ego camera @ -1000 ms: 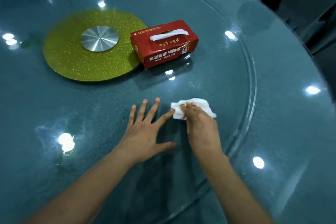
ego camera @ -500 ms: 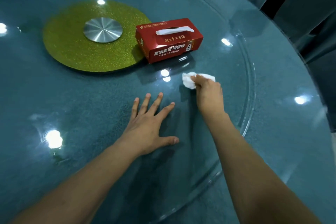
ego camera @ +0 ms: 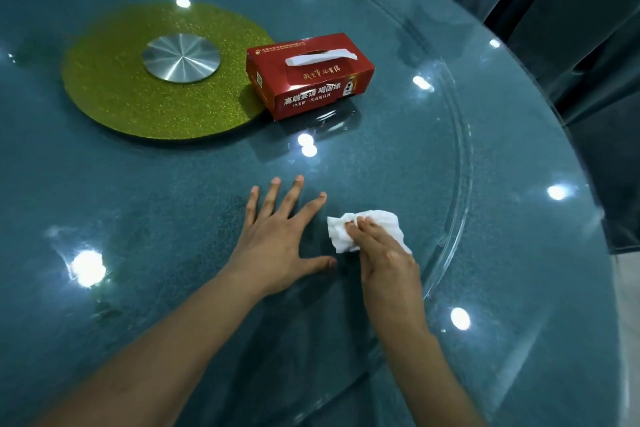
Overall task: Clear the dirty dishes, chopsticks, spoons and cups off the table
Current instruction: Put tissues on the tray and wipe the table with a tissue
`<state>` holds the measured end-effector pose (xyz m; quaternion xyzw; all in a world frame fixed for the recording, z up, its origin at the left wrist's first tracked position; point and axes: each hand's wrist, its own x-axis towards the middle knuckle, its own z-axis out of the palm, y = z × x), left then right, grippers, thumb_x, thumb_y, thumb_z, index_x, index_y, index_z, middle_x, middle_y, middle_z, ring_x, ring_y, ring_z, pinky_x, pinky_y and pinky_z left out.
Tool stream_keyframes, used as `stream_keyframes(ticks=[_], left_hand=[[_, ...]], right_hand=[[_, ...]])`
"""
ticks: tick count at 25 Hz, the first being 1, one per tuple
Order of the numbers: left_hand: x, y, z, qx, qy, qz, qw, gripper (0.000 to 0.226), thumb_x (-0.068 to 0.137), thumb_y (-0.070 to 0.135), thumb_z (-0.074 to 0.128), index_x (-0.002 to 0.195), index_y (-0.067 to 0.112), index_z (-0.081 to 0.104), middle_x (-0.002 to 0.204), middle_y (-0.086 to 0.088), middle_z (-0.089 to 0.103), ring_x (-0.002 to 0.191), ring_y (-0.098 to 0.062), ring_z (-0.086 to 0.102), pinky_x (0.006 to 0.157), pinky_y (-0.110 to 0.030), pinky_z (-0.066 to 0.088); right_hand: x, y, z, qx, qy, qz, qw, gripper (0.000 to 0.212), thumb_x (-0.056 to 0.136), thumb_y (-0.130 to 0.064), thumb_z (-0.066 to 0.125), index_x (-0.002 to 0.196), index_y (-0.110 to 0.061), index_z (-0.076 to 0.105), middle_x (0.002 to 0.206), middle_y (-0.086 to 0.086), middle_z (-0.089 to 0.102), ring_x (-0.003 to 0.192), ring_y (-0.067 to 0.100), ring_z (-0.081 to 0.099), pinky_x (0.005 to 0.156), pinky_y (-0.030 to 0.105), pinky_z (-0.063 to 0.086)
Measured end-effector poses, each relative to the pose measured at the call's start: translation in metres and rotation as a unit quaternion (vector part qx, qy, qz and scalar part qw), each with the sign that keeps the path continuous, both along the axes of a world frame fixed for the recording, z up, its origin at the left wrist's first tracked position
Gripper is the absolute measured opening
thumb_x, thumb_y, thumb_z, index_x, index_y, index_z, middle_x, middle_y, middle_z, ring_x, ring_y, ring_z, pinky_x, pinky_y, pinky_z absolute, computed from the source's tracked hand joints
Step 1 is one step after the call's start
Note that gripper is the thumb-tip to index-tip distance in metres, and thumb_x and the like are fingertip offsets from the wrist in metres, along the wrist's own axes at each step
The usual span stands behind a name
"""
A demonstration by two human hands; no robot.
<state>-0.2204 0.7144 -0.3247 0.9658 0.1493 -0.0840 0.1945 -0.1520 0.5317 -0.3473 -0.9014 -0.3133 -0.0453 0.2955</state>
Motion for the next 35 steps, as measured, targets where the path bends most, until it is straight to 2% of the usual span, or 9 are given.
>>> stream_keyframes(ticks=[9,11,14,18,20,23,30,34,35], left_hand=[[0.002,-0.004,0.004,-0.005,0.008,-0.004,1.000,0.103,0.079,0.086,0.047,0.158,0.048,-0.008,0.165,0.005,-0.030,0.150,-0.026,-0.033,0.121,-0.052,-0.021],[0.003,-0.003,0.004,-0.007,0.005,-0.001,1.000,0.103,0.079,0.086,0.048,0.158,0.048,-0.007,0.165,0.006,-0.029,0.150,-0.026,-0.033,0.121,-0.051,-0.022],[0.003,-0.003,0.002,-0.015,0.003,0.003,1.000,0.102,0.079,0.085,0.051,0.158,0.048,-0.004,0.166,0.007,-0.028,0.151,-0.025,-0.032,0.121,-0.051,-0.021],[0.000,-0.004,0.002,-0.005,-0.001,0.003,1.000,0.102,0.079,0.085,0.050,0.158,0.049,-0.004,0.166,0.008,-0.027,0.151,-0.024,-0.031,0.122,-0.050,-0.019],[-0.001,-0.003,0.003,-0.001,-0.002,0.003,1.000,0.102,0.079,0.086,0.049,0.158,0.050,-0.004,0.167,0.008,-0.026,0.152,-0.023,-0.030,0.123,-0.049,-0.018],[-0.002,-0.002,0.008,-0.005,-0.003,0.003,1.000,0.100,0.080,0.084,0.053,0.159,0.049,0.002,0.169,0.006,-0.021,0.154,-0.024,-0.025,0.124,-0.049,-0.016],[-0.066,-0.014,0.008,0.045,-0.066,0.010,0.997,0.072,0.097,0.067,0.034,0.160,0.039,0.013,0.171,-0.003,0.003,0.158,-0.025,-0.005,0.126,-0.046,-0.012],[-0.127,-0.004,0.003,0.101,-0.086,0.049,0.990,0.066,0.097,0.062,0.038,0.157,0.035,0.029,0.167,-0.008,0.024,0.156,-0.031,0.017,0.126,-0.052,0.007],[-0.142,-0.002,0.003,0.105,-0.083,0.063,0.989,0.066,0.097,0.062,0.038,0.157,0.035,0.030,0.166,-0.008,0.025,0.155,-0.032,0.018,0.125,-0.052,0.010]], right_hand=[[0.134,0.080,0.028,-0.013,0.081,0.064,0.995,0.033,0.096,-0.002,0.054,0.120,-0.013,0.075,0.131,0.006,0.068,0.125,0.019,0.062,0.104,0.007,0.033],[0.143,0.092,0.028,-0.011,0.066,0.068,0.995,0.033,0.097,-0.003,0.053,0.119,-0.013,0.075,0.129,0.006,0.069,0.123,0.020,0.063,0.105,0.012,0.036],[0.130,0.074,0.022,-0.004,0.038,0.087,0.996,0.032,0.094,0.001,0.054,0.114,-0.010,0.077,0.126,0.009,0.070,0.121,0.024,0.065,0.107,0.022,0.041],[0.076,0.013,0.009,0.031,0.037,0.072,0.996,0.034,0.092,-0.002,0.054,0.113,-0.013,0.077,0.126,0.007,0.070,0.121,0.019,0.064,0.110,0.018,0.039],[0.049,-0.008,0.008,0.049,0.046,0.053,0.996,0.032,0.092,-0.001,0.056,0.114,-0.012,0.077,0.127,0.004,0.070,0.124,0.013,0.061,0.111,0.022,0.040],[0.024,-0.022,0.004,0.061,0.046,0.023,0.997,0.036,0.089,0.013,0.062,0.112,-0.010,0.078,0.125,0.002,0.070,0.122,0.006,0.058,0.110,0.021,0.040],[0.020,-0.020,0.002,0.083,0.017,0.009,0.996,0.037,0.086,0.019,0.063,0.107,-0.007,0.078,0.121,0.001,0.071,0.118,0.005,0.059,0.108,0.021,0.042],[0.025,-0.017,0.007,0.084,0.045,-0.030,0.995,0.037,0.088,0.015,0.061,0.106,-0.011,0.078,0.119,-0.004,0.070,0.114,0.008,0.062,0.107,0.012,0.039],[0.025,-0.015,0.010,0.080,0.062,-0.046,0.994,0.037,0.089,0.013,0.060,0.105,-0.015,0.078,0.117,-0.013,0.070,0.112,0.009,0.063,0.106,0.011,0.039]])
